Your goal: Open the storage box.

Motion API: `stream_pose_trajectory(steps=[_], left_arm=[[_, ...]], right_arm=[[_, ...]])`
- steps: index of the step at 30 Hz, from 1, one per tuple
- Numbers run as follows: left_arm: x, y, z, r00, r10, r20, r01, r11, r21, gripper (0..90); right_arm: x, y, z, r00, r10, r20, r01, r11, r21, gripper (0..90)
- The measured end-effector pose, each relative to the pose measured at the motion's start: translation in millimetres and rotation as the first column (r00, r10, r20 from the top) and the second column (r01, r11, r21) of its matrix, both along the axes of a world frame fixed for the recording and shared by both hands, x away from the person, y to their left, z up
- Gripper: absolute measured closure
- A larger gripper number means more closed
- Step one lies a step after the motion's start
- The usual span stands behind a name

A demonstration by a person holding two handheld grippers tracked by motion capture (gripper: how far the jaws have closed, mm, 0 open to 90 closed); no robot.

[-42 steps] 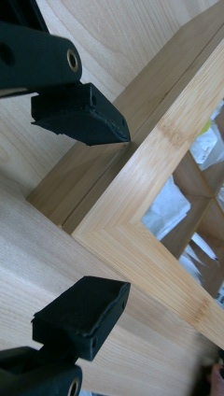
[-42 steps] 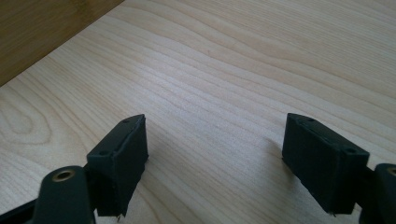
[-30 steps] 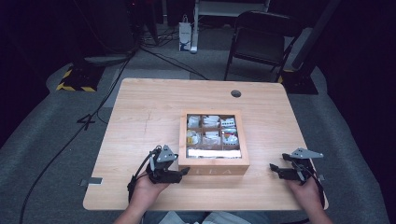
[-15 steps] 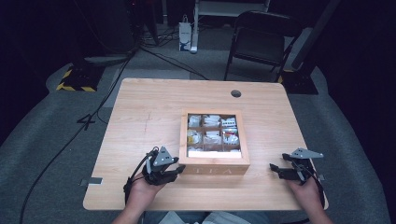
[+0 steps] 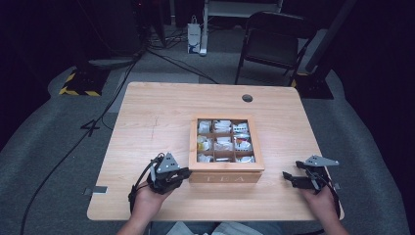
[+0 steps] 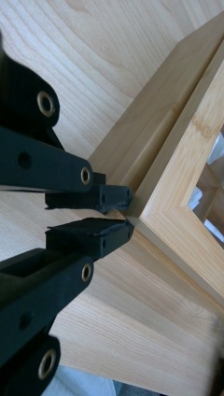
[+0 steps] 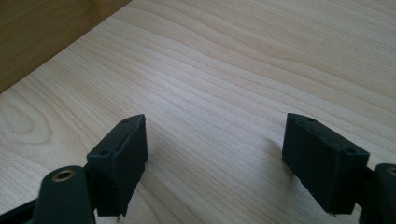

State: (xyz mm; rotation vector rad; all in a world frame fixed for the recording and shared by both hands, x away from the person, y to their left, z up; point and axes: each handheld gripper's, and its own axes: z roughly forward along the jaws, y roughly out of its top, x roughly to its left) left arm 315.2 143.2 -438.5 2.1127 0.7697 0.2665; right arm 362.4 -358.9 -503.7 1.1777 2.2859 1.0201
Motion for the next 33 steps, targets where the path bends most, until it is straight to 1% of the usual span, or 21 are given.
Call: stream_pose_trajectory(steps=[4, 5, 7, 9, 12, 13, 14, 18, 19, 20, 23, 24, 25, 28, 29, 31, 32, 33], left_arm=[[1.0, 1.7, 5.7, 0.9999, -0.008, 0.012, 0.009, 0.9999, -0.009, 86.5], [0.9, 2.0, 7.4, 0.9999, -0.008, 0.015, 0.008, 0.9998, -0.019, 86.5], [1.2, 2.7, 10.1, 0.9997, -0.011, 0.023, 0.012, 0.9997, -0.020, 88.4], [2.5, 3.9, 13.6, 0.9996, -0.018, 0.023, 0.019, 0.9992, -0.036, 89.8], [3.6, 4.5, 16.1, 0.9995, -0.025, 0.021, 0.026, 0.9990, -0.037, 89.9], [5.1, 5.7, 19.2, 0.9992, -0.031, 0.024, 0.032, 0.9984, -0.046, 89.9], [5.1, 5.7, 19.2, 0.9992, -0.031, 0.024, 0.032, 0.9984, -0.046, 89.9], [7.9, 7.3, 26.6, 0.9986, -0.041, 0.034, 0.043, 0.9972, -0.061, 90.0], [9.1, 8.0, 30.6, 0.9984, -0.040, 0.040, 0.043, 0.9967, -0.069, 90.0], [9.1, 8.0, 30.6, 0.9984, -0.040, 0.040, 0.043, 0.9967, -0.069, 90.0], [11.1, 8.9, 36.5, 0.9984, -0.040, 0.040, 0.043, 0.9952, -0.088, 90.0], [12.2, 9.5, 38.5, 0.9980, -0.042, 0.047, 0.045, 0.9953, -0.086, 90.0], [13.3, 9.7, 41.6, 0.9980, -0.042, 0.049, 0.046, 0.9944, -0.095, 90.0], [14.7, 10.5, 44.6, 0.9976, -0.042, 0.055, 0.047, 0.9944, -0.094, 90.0], [15.7, 10.7, 46.4, 0.9973, -0.042, 0.060, 0.048, 0.9939, -0.100, 89.9], [16.9, 10.9, 49.4, 0.9976, -0.041, 0.056, 0.047, 0.9927, -0.111, 90.0], [17.7, 11.0, 51.0, 0.9978, -0.038, 0.055, 0.044, 0.9931, -0.109, 90.0], [18.8, 10.9, 53.5, 0.9984, -0.038, 0.042, 0.043, 0.9926, -0.114, 89.9]], right_arm=[[0.0, 0.0, 0.0, 1.0000, 0.000, 0.000, 0.000, 1.000, 0.000, 22.4], [0.0, 0.0, 0.0, 1.0000, 0.000, 0.000, 0.000, 1.000, 0.000, 22.4], [0.0, 0.0, 0.0, 1.0000, 0.000, 0.000, 0.000, 1.000, 0.000, 22.4], [0.0, 0.0, 0.0, 1.0000, 0.000, 0.000, 0.000, 1.000, 0.000, 22.5], [0.1, 0.0, 0.0, 1.0000, -0.001, 0.000, 0.001, 1.000, -0.001, 22.3], [0.1, 0.0, 0.0, 1.0000, -0.001, 0.000, 0.001, 1.000, -0.001, 22.4], [0.1, 0.0, 0.0, 1.0000, -0.001, 0.000, 0.001, 1.000, -0.001, 22.4], [0.0, 0.1, 0.0, 1.0000, -0.002, 0.001, 0.002, 1.000, -0.002, 22.2], [0.0, 0.1, 0.0, 1.0000, -0.002, 0.001, 0.002, 1.000, -0.002, 22.2], [0.0, 0.1, 0.0, 1.0000, -0.002, 0.001, 0.002, 1.000, -0.002, 22.2], [-0.1, 0.2, 0.0, 1.0000, -0.002, 0.001, 0.002, 1.000, -0.003, 22.2], [-0.1, 0.2, 0.0, 1.0000, -0.002, 0.001, 0.002, 1.000, -0.003, 22.2], [0.0, 0.2, 0.0, 1.0000, -0.003, 0.001, 0.003, 1.000, -0.002, 22.1], [-0.1, 0.3, -0.1, 1.0000, -0.004, 0.002, 0.004, 1.000, -0.003, 22.1], [-0.1, 0.2, 0.0, 1.0000, -0.004, 0.002, 0.004, 1.000, -0.005, 22.1], [0.0, 0.2, 0.0, 1.0000, -0.004, 0.001, 0.004, 1.000, -0.003, 22.0], [-0.1, 0.4, 0.0, 1.0000, -0.007, 0.001, 0.007, 1.000, -0.004, 22.0], [-0.1, 0.4, 0.0, 1.0000, -0.007, 0.001, 0.007, 1.000, -0.003, 22.0]])
